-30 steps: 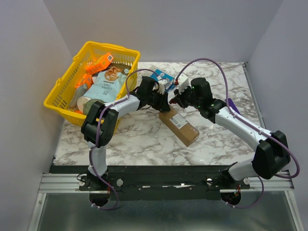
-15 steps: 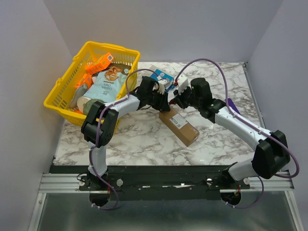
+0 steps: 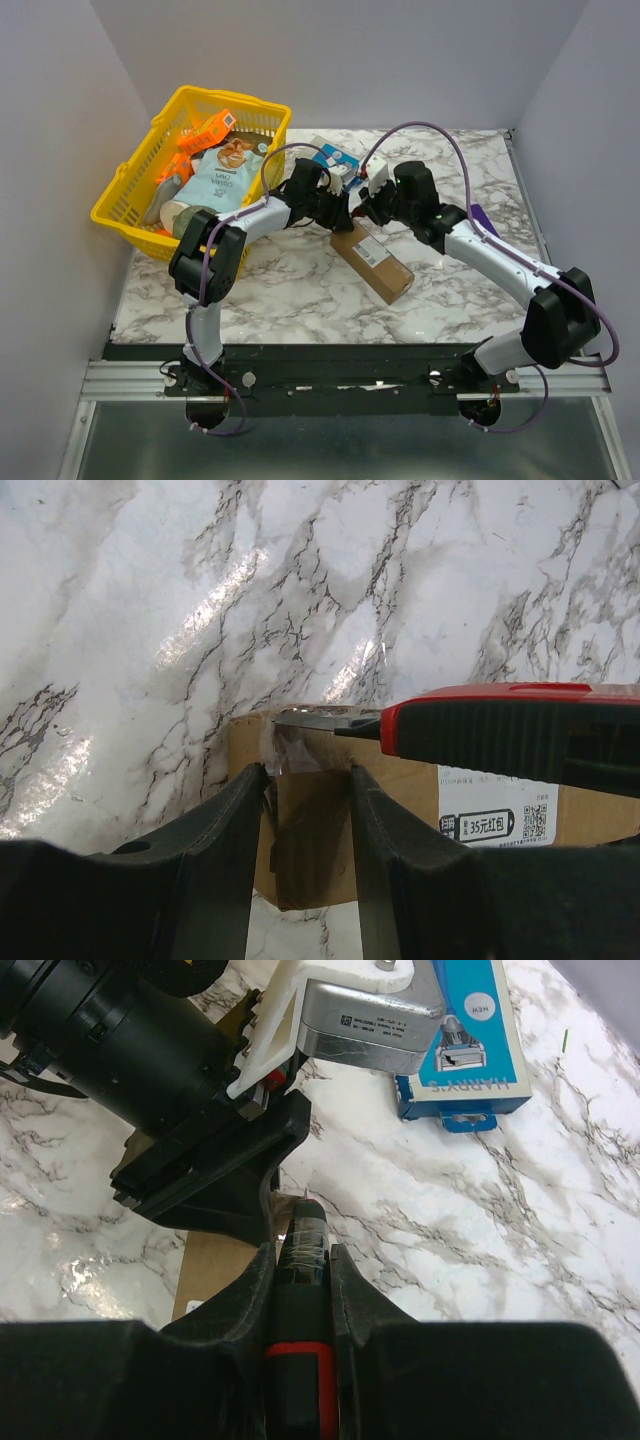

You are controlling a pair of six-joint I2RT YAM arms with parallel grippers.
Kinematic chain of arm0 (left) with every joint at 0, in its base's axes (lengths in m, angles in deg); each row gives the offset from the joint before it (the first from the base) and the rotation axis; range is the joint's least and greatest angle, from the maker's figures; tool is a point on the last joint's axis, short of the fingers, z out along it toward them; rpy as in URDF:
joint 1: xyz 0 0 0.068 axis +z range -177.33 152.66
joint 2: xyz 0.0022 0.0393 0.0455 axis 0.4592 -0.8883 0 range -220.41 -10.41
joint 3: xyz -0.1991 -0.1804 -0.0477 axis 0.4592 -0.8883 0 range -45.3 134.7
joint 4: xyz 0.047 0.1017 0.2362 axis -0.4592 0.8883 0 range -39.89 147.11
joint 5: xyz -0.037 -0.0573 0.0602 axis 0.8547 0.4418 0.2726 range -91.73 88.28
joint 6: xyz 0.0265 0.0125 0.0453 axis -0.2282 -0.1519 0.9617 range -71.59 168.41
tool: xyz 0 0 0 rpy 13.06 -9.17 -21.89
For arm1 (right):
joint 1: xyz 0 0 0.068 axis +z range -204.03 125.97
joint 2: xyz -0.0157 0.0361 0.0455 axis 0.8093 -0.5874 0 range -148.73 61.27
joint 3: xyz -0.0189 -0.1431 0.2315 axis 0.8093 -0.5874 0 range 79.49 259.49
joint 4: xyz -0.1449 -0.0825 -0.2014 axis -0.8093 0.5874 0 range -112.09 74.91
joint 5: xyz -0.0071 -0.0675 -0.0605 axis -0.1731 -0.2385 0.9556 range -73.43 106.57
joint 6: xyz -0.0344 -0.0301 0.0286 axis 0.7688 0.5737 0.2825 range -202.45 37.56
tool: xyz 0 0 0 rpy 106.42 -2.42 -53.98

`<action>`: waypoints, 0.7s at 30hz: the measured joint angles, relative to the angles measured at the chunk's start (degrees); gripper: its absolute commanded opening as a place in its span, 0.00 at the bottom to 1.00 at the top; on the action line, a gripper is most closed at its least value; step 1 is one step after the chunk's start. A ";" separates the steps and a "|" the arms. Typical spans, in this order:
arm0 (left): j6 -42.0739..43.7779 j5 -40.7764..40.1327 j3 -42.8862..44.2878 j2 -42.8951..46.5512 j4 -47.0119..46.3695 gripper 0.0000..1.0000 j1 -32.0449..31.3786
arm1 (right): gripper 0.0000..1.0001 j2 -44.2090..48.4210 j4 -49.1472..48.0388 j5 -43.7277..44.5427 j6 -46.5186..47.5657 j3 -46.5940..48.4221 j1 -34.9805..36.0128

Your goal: Unpack the express box

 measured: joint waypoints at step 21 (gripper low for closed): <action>0.00 0.07 0.61 -0.28 0.74 0.41 -0.37 | 0.00 -0.17 13.22 1.81 -2.34 6.45 0.00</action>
